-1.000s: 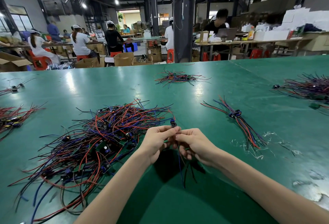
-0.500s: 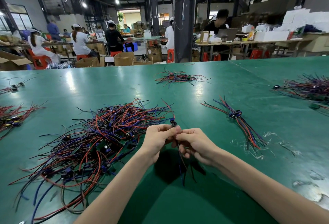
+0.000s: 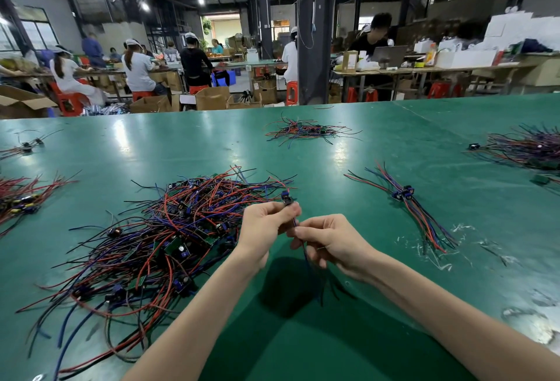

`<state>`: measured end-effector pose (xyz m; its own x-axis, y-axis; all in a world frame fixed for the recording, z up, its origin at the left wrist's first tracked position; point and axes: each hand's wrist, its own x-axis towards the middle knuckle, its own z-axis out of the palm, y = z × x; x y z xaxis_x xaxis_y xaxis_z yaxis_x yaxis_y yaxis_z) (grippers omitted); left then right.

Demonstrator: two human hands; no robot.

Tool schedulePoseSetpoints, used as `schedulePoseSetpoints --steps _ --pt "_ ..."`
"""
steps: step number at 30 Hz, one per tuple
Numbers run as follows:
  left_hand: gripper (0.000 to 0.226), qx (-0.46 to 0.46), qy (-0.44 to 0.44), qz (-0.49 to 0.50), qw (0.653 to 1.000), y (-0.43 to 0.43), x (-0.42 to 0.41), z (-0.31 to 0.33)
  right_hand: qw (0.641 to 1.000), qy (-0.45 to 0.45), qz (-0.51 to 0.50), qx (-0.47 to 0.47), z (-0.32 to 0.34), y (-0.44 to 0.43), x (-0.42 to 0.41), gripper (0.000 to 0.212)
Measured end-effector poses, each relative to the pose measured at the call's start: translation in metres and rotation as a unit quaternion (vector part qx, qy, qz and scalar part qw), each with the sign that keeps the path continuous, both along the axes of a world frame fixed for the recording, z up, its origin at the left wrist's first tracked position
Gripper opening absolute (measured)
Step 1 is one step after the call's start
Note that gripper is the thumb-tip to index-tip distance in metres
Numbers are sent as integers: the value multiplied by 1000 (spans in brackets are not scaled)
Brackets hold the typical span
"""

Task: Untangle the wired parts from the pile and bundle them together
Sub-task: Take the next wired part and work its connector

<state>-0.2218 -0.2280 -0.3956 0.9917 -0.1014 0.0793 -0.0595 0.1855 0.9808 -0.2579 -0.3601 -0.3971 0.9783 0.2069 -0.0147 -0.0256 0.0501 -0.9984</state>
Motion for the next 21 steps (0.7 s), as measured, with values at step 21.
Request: schedulePoseSetpoints --steps 21 --pt "9 -64 36 31 997 14 6 8 999 21 23 -8 -1 9 -8 13"
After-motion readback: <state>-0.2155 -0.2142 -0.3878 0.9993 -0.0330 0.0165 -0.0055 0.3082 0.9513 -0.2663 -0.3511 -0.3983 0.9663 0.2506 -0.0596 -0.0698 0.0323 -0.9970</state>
